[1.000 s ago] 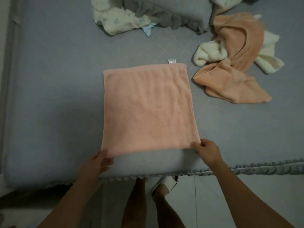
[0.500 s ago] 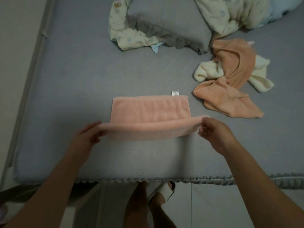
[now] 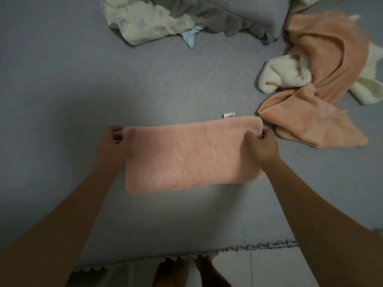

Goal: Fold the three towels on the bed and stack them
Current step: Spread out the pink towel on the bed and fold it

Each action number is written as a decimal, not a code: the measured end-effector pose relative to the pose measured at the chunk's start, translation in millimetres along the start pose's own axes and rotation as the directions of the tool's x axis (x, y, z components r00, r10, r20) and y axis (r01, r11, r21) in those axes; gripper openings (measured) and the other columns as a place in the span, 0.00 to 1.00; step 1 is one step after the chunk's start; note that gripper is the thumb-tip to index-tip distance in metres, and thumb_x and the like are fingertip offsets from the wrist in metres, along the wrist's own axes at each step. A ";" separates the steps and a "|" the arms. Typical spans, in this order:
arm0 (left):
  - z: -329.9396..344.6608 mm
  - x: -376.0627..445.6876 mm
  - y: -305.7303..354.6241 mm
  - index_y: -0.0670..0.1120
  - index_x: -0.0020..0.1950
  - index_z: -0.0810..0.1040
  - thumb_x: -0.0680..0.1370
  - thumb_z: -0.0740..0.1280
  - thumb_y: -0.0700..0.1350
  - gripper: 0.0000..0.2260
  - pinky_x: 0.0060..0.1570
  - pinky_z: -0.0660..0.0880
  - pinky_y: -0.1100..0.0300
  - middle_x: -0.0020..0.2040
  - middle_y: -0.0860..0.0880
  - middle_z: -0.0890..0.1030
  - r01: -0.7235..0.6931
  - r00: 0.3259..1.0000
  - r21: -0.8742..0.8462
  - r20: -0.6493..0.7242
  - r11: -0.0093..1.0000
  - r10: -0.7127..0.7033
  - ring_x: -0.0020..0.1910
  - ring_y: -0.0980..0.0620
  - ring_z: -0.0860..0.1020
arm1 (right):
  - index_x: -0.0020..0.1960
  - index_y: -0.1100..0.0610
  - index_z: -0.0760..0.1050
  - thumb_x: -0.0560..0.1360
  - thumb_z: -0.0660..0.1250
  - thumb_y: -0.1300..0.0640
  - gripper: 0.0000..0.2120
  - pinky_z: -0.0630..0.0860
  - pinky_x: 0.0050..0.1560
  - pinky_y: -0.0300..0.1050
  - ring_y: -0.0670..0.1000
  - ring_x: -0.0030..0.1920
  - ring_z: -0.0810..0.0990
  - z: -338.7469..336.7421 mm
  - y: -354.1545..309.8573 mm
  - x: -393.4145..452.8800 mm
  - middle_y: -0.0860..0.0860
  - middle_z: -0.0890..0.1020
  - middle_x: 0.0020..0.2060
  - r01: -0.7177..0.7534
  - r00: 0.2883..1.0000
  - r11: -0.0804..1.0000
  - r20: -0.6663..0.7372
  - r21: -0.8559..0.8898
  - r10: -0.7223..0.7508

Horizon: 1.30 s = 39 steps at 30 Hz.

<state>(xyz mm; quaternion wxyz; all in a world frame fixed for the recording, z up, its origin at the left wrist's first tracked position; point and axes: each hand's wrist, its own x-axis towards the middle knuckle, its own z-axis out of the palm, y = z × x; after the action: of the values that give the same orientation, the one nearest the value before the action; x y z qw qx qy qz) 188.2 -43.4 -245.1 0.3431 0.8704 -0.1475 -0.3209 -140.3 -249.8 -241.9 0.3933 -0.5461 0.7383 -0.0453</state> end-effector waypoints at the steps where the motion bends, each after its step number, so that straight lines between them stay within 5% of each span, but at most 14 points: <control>1: -0.9 -4.8 -2.2 0.50 0.61 0.73 0.71 0.70 0.53 0.21 0.38 0.73 0.57 0.42 0.52 0.77 -0.020 1.000 -0.021 0.017 1.000 0.020 0.40 0.49 0.76 | 0.56 0.60 0.73 0.75 0.67 0.46 0.19 0.68 0.47 0.46 0.56 0.49 0.77 1.4 9.4 -6.5 0.53 0.78 0.46 -0.027 0.999 0.999 0.025 -0.020 0.028; 6: -15.1 0.0 -7.8 0.52 0.56 0.77 0.75 0.66 0.49 0.10 0.45 0.77 0.47 0.42 0.47 0.80 -0.005 0.997 0.119 -0.076 0.993 0.014 0.42 0.41 0.80 | 0.42 0.58 0.73 0.75 0.66 0.48 0.13 0.65 0.37 0.46 0.59 0.43 0.79 -7.5 28.9 -28.4 0.50 0.76 0.33 -0.023 1.000 0.995 0.017 -0.093 0.025; 9: -17.0 3.8 -5.0 0.44 0.62 0.77 0.75 0.64 0.39 0.15 0.54 0.75 0.45 0.47 0.43 0.76 -0.102 0.970 0.207 -0.197 0.973 0.143 0.47 0.43 0.77 | 0.55 0.57 0.75 0.74 0.67 0.52 0.13 0.72 0.46 0.48 0.59 0.51 0.79 -15.0 19.0 -37.2 0.51 0.80 0.45 0.075 0.986 0.992 -0.139 -0.100 -0.089; 11: -2.9 -11.5 2.0 0.44 0.66 0.74 0.76 0.62 0.40 0.18 0.65 0.70 0.50 0.59 0.40 0.74 -0.363 0.907 0.346 -0.082 0.865 0.414 0.58 0.42 0.74 | 0.64 0.61 0.73 0.73 0.68 0.53 0.22 0.72 0.59 0.56 0.63 0.58 0.76 -8.0 5.9 -50.2 0.60 0.79 0.57 0.258 0.931 0.934 -0.193 -0.248 -0.309; 13: 27.0 -38.5 12.5 0.46 0.72 0.68 0.78 0.60 0.45 0.21 0.71 0.62 0.50 0.73 0.40 0.68 -0.597 0.782 0.436 0.132 0.673 0.609 0.71 0.42 0.67 | 0.67 0.63 0.71 0.74 0.66 0.53 0.24 0.67 0.67 0.60 0.63 0.65 0.73 19.3 -13.0 -73.5 0.62 0.76 0.64 0.528 0.821 0.788 -0.044 -0.317 -0.569; 17: 98.6 -81.4 2.2 0.48 0.79 0.57 0.78 0.55 0.51 0.28 0.77 0.50 0.47 0.79 0.44 0.59 -0.730 0.672 0.559 0.483 0.393 0.561 0.79 0.45 0.56 | 0.78 0.60 0.56 0.76 0.60 0.56 0.33 0.50 0.76 0.60 0.57 0.79 0.51 96.4 -20.1 -108.9 0.56 0.57 0.78 0.803 0.596 0.520 0.363 -0.291 -0.716; 20: 95.8 -61.7 -37.1 0.52 0.80 0.54 0.79 0.54 0.57 0.29 0.76 0.46 0.47 0.80 0.46 0.56 -0.683 0.705 0.653 0.471 0.328 0.530 0.79 0.45 0.55 | 0.80 0.56 0.48 0.80 0.53 0.46 0.33 0.45 0.77 0.60 0.55 0.79 0.44 98.7 17.8 -75.7 0.54 0.48 0.80 0.809 0.561 0.356 0.433 -0.468 -0.706; 23: 74.8 -40.5 -59.2 0.53 0.81 0.49 0.80 0.49 0.64 0.31 0.76 0.46 0.46 0.81 0.46 0.54 -0.632 0.731 0.718 0.426 0.293 0.533 0.79 0.43 0.53 | 0.80 0.55 0.48 0.79 0.50 0.42 0.34 0.43 0.76 0.60 0.57 0.79 0.47 58.9 61.3 -36.9 0.55 0.49 0.80 0.727 0.622 0.325 0.380 -0.604 -0.685; 27: 53.6 -43.4 -46.0 0.49 0.80 0.50 0.73 0.61 0.68 0.43 0.73 0.55 0.39 0.80 0.40 0.54 -0.150 0.982 0.697 0.020 0.702 0.190 0.78 0.38 0.55 | 0.80 0.57 0.49 0.77 0.48 0.42 0.35 0.46 0.75 0.62 0.60 0.79 0.50 6.3 93.3 -29.3 0.58 0.52 0.79 0.395 0.899 0.593 0.160 -0.701 -0.409; 29: 37.5 -49.8 -32.7 0.48 0.77 0.57 0.68 0.70 0.65 0.45 0.68 0.64 0.41 0.75 0.38 0.64 0.088 0.993 0.481 -0.116 0.872 -0.036 0.72 0.38 0.65 | 0.79 0.59 0.48 0.78 0.53 0.44 0.35 0.46 0.75 0.63 0.60 0.79 0.49 -7.1 97.3 -44.2 0.58 0.52 0.79 0.313 0.935 0.636 0.110 -0.705 -0.338; 32: 15.0 -58.8 -14.7 0.47 0.63 0.73 0.70 0.74 0.51 0.24 0.55 0.75 0.45 0.60 0.39 0.78 0.185 0.983 0.009 -0.019 0.983 -0.185 0.58 0.41 0.78 | 0.79 0.60 0.47 0.77 0.60 0.51 0.37 0.46 0.75 0.63 0.61 0.79 0.48 -11.9 83.9 -83.0 0.60 0.51 0.79 0.421 0.886 0.598 0.169 -0.682 -0.432; 34: 9.4 -73.5 -2.8 0.41 0.67 0.73 0.76 0.70 0.39 0.20 0.55 0.76 0.43 0.60 0.39 0.79 0.390 0.915 -0.258 0.216 0.884 -0.341 0.56 0.40 0.79 | 0.80 0.56 0.43 0.75 0.63 0.51 0.41 0.44 0.75 0.61 0.61 0.79 0.46 -6.0 69.5 -117.2 0.59 0.48 0.79 0.570 0.816 0.595 0.306 -0.567 -0.490; 36: 11.8 -104.7 19.5 0.42 0.62 0.77 0.75 0.67 0.33 0.15 0.45 0.80 0.48 0.53 0.41 0.81 0.500 0.844 -0.364 0.408 0.786 -0.348 0.48 0.43 0.81 | 0.80 0.53 0.39 0.73 0.67 0.48 0.47 0.41 0.76 0.58 0.59 0.79 0.44 1.5 57.3 -154.0 0.56 0.46 0.80 0.699 0.715 0.580 0.427 -0.418 -0.553; 39: 27.9 -161.7 61.8 0.47 0.51 0.79 0.74 0.68 0.33 0.10 0.29 0.78 0.58 0.42 0.45 0.83 0.458 0.844 -0.381 0.469 0.803 -0.259 0.36 0.50 0.83 | 0.80 0.54 0.46 0.70 0.70 0.46 0.48 0.42 0.76 0.55 0.55 0.78 0.49 8.6 44.8 -206.2 0.54 0.53 0.79 0.813 0.567 0.553 0.455 -0.180 -0.687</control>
<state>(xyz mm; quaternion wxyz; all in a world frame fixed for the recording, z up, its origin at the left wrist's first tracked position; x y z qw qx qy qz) 46.2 -24.9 -144.0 0.4418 0.6867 0.0418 -0.5758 -149.9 -55.1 -160.4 0.3419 -0.8742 0.3442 0.0213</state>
